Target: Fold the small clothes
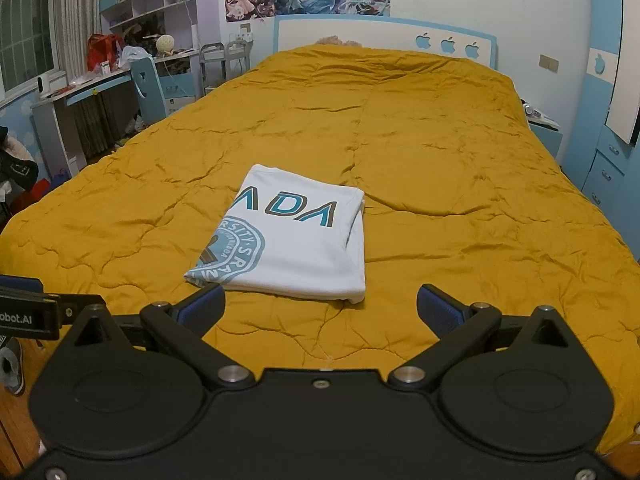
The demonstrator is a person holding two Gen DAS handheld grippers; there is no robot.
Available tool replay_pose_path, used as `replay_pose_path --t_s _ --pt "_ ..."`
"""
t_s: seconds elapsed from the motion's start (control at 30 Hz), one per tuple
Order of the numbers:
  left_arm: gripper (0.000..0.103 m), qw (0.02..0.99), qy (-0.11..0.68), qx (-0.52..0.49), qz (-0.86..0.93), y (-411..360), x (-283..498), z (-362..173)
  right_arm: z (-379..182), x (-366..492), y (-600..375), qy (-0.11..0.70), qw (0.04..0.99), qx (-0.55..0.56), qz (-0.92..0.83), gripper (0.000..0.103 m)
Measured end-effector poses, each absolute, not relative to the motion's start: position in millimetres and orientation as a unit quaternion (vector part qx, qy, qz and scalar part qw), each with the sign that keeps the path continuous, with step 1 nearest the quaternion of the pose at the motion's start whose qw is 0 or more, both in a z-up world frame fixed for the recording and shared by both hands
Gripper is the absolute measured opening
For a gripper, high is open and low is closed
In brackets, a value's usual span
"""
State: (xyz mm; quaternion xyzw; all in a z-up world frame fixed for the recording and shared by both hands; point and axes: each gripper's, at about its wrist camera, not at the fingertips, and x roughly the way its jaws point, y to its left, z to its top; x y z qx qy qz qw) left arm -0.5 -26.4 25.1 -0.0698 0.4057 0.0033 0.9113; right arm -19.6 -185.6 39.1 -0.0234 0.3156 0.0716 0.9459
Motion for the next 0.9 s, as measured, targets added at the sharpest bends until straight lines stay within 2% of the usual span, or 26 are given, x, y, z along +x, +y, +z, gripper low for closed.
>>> replay_pose_path --t_s 0.9 --pt "0.103 0.917 0.394 -0.065 -0.005 -29.3 -3.4 27.9 38.9 -19.4 -185.6 0.316 0.946 -0.025 0.071 0.103"
